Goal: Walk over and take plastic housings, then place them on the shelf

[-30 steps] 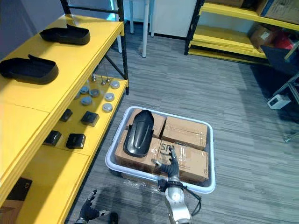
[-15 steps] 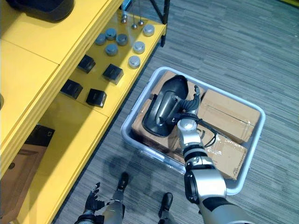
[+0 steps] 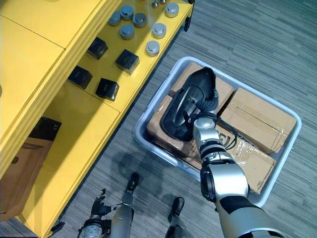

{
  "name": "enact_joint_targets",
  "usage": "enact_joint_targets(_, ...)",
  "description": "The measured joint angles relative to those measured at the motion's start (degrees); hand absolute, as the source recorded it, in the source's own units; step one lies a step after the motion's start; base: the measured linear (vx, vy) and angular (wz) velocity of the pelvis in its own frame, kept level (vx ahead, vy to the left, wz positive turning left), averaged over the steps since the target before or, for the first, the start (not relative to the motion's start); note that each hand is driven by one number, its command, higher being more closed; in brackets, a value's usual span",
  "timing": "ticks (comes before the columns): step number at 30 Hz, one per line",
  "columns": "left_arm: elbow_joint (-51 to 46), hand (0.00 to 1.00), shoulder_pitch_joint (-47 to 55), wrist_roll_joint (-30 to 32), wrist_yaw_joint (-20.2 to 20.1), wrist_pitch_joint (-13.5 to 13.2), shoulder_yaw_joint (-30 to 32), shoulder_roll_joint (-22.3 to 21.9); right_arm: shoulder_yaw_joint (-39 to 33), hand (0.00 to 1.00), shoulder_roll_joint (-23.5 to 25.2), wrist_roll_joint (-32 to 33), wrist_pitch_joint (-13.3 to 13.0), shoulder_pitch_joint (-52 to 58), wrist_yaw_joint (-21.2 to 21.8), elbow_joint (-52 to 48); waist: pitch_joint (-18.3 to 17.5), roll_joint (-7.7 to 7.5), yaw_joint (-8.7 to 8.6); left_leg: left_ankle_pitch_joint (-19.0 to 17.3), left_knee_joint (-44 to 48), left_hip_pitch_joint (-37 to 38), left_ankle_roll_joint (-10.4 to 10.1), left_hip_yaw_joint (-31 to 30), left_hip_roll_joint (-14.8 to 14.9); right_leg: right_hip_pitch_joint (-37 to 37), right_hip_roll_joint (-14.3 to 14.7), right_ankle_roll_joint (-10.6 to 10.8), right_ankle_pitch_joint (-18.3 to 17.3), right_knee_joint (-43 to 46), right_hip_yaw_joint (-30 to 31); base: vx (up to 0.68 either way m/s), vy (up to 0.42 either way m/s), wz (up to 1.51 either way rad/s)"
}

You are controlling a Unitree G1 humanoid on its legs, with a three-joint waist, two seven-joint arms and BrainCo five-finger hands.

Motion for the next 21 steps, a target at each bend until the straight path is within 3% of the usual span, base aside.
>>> enact_joint_targets(4, 0.57, 0.0, -0.27, -0.98, 0.16, 0.02, 0.01, -0.04, 0.01, 0.0, 0.99, -1.72, 0.21, 0.02, -0.81, 0.05, 0.07, -0.12, -0.14, 0.0, -0.01, 0.14, -0.01, 0.22, 0.21, -0.01, 0.2, 0.01, 0.0, 0.0, 0.26, 0.01, 0.0, -0.03)
enact_joint_targets(8, 0.86, 0.0, -0.63, -2.78, 0.96, -0.01, 0.04, 0.44, 1.48, 0.0, 2.62, -2.58, 0.83, 0.32, -1.82, -0.94, 0.54, -1.19, -0.17, 0.01, -0.25, 0.76, -0.02, 1.24, 0.55, -0.03, 0.35, 0.24, 0.15, -0.02, 1.37, 0.02, 0.006, -0.12)
enact_joint_targets(12, 1.87, 0.0, -1.4, -2.77, 1.32, 0.24, 0.05, 0.8, 5.5, 0.0, 5.68, -4.66, 1.91, 5.44, -2.89, -13.68, 0.81, -2.06, -1.27, 0.01, -0.44, 1.05, -0.02, 1.93, 0.83, -0.18, 0.37, 0.73, 0.48, -0.09, 1.85, 0.02, 0.01, -0.08)
enact_joint_targets(15, 1.85, 0.0, -1.26, -2.73, 2.18, 0.28, 0.3, 1.02, 7.21, 0.0, 6.42, -10.06, 1.91, 10.78, -4.05, -29.23, 0.89, -2.62, -1.87, 0.08, -1.09, 1.89, -0.09, 2.47, 0.99, -0.03, 0.35, 0.6, 0.57, -0.08, 2.65, 0.03, 0.006, -0.08)
enact_joint_targets(21, 1.72, 0.0, 0.19, -2.65, 2.6, 0.18, 1.88, 1.46, 6.34, 0.0, 5.88, -17.68, 1.3, 12.67, -8.42, -42.02, 0.71, -3.78, -3.9, 0.97, -3.14, 3.63, 0.02, 3.66, 1.01, 0.14, 0.12, 0.46, 0.68, -0.03, 3.36, 0.02, 0.006, -0.08)
